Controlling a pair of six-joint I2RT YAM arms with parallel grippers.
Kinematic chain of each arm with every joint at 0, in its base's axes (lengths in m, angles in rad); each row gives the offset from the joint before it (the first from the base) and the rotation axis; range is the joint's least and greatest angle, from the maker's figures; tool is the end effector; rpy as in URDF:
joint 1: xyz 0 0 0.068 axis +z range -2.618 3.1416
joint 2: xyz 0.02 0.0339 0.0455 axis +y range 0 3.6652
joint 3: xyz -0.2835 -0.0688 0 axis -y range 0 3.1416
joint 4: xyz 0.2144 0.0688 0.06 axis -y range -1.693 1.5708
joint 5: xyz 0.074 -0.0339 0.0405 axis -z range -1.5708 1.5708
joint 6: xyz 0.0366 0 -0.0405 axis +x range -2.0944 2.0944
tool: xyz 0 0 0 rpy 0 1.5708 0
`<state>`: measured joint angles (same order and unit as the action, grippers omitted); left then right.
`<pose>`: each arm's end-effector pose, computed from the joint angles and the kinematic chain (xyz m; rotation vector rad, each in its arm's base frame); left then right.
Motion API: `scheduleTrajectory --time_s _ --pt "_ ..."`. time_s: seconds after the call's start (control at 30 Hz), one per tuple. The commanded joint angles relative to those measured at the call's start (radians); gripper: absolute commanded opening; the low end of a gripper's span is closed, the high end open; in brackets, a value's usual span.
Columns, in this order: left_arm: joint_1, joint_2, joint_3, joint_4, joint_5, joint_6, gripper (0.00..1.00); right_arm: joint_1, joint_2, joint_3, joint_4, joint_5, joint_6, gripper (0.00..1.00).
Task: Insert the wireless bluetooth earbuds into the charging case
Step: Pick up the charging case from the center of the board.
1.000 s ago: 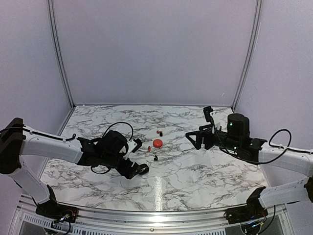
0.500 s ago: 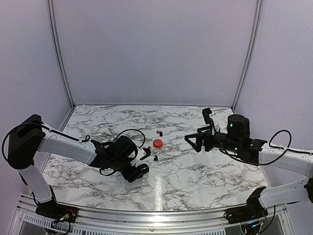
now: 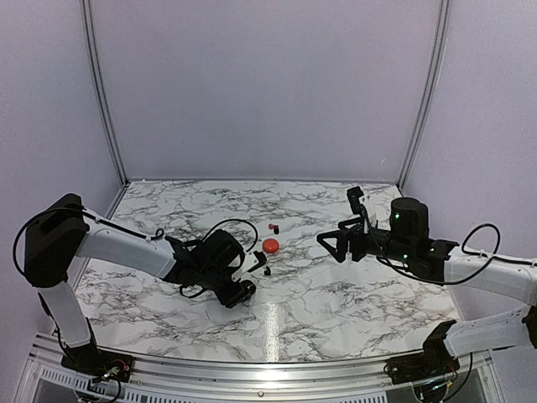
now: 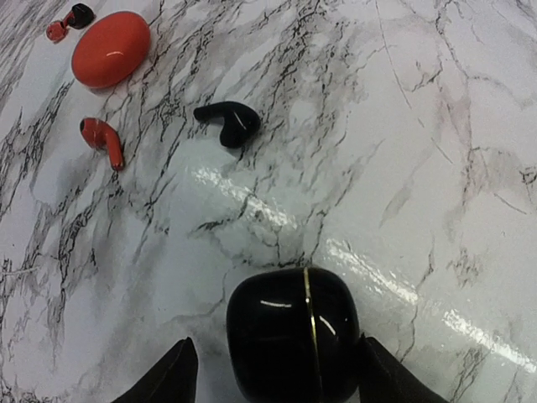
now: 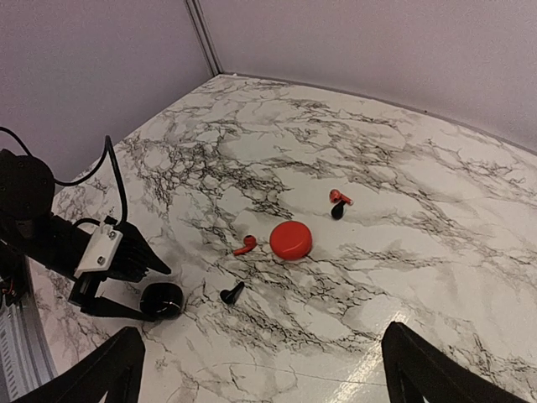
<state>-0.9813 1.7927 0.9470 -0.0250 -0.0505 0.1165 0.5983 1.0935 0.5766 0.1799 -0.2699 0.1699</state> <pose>0.1910 -0.2822 0.1848 1.2676 2.1162 -0.3208 0.1671 0.1257 0.2754 -0.6020 1.8779 0.7688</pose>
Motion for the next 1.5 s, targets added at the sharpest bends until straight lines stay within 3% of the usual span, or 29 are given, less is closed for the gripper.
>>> scheduleTrajectory --time_s 0.0,0.4,0.6,1.0,1.23,1.47 --pt "-0.003 0.073 0.132 -0.148 -0.027 0.005 0.66 -0.001 -0.021 -0.003 0.016 -0.002 -0.003 0.98" --pt "0.001 0.174 0.294 -0.353 -0.052 -0.165 0.58 -0.028 -0.061 0.002 -0.01 0.003 -0.009 0.99" --pt "0.005 0.183 0.347 -0.412 -0.073 -0.274 0.49 -0.03 -0.072 -0.018 0.0 0.0 0.004 0.99" --pt "0.01 0.194 0.405 -0.542 -0.184 -0.412 0.61 -0.032 -0.074 -0.033 0.021 -0.003 0.008 0.99" --pt "0.025 0.22 0.425 -0.551 -0.142 -0.428 0.52 -0.031 -0.084 -0.044 0.02 -0.004 0.011 0.99" --pt "0.056 0.212 0.425 -0.57 -0.124 -0.466 0.52 -0.031 -0.086 -0.044 0.019 -0.003 0.01 0.99"
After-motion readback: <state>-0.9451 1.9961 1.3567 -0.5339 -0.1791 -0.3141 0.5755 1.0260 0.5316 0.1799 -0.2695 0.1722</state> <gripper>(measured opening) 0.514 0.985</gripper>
